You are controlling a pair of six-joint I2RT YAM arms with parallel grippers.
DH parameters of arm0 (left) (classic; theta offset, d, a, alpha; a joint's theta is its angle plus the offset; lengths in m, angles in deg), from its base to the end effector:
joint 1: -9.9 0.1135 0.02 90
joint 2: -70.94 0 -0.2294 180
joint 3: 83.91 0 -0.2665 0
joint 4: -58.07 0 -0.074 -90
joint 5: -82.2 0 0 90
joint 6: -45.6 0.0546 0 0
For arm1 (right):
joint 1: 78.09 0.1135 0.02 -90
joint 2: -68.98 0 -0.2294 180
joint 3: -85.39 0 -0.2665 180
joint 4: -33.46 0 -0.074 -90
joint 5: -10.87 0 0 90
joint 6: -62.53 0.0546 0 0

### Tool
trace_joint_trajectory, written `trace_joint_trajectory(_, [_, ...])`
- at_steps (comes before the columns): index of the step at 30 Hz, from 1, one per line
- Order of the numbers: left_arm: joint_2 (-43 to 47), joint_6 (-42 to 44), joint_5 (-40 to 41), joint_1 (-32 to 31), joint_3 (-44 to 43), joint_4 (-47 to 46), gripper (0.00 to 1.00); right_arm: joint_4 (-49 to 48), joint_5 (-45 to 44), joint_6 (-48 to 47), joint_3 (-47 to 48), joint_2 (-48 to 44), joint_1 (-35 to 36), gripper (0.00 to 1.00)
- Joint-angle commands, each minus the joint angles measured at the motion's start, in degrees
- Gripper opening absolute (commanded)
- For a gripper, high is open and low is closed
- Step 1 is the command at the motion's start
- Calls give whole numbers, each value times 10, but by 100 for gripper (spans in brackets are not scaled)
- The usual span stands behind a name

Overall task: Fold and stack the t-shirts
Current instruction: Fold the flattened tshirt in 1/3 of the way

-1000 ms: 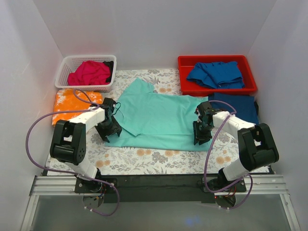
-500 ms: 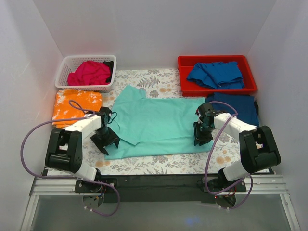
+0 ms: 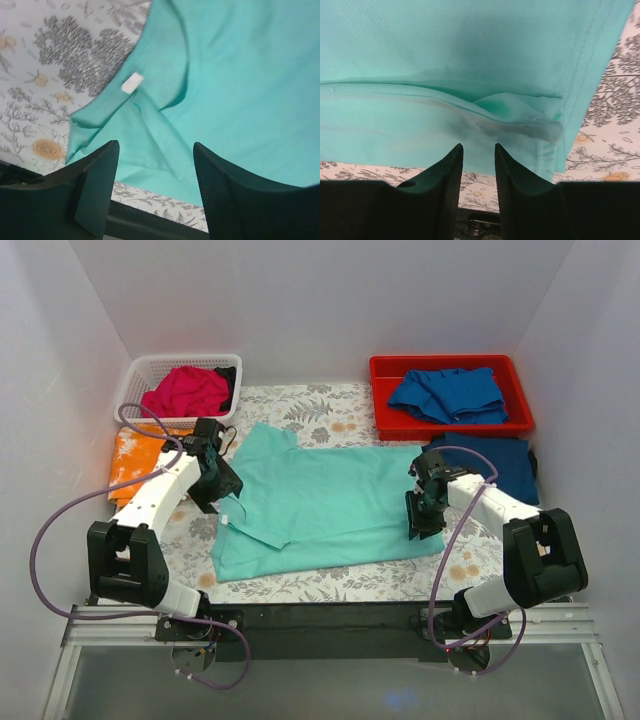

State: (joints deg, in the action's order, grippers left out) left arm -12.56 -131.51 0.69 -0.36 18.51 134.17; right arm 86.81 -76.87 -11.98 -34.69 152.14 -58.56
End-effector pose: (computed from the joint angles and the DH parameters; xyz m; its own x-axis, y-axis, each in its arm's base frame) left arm 0.2739 -0.0414 0.1872 -0.2049 -0.9667 -0.1530 -0.9654 0.2254 -0.1313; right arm 0.2513 0.0914 0.1111 -0.9750 -0.0627 -0.2132 -0.0854 0.9914 0.0989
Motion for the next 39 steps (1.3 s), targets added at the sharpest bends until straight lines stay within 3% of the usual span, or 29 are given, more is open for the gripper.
trace_joint_trajectory(1, [-16, 55, -8, 0, -37, 11, 59, 14, -40, -12, 47, -18, 2, 38])
trace_joint_trajectory(6, [-11, 88, -49, -18, 5, -15, 52, 18, -86, -14, 107, -16, 2, 39])
trace_joint_trajectory(11, [37, 125, -166, -55, 55, -78, 48, 15, -103, -13, 178, 26, 1, 42])
trace_joint_trajectory(17, [-13, 165, -239, -126, 70, -120, 47, 13, -97, -7, 255, 97, 1, 42])
trace_joint_trajectory(39, [-64, 188, -192, -143, 104, -91, 48, 14, -77, 20, 276, 135, 1, 40])
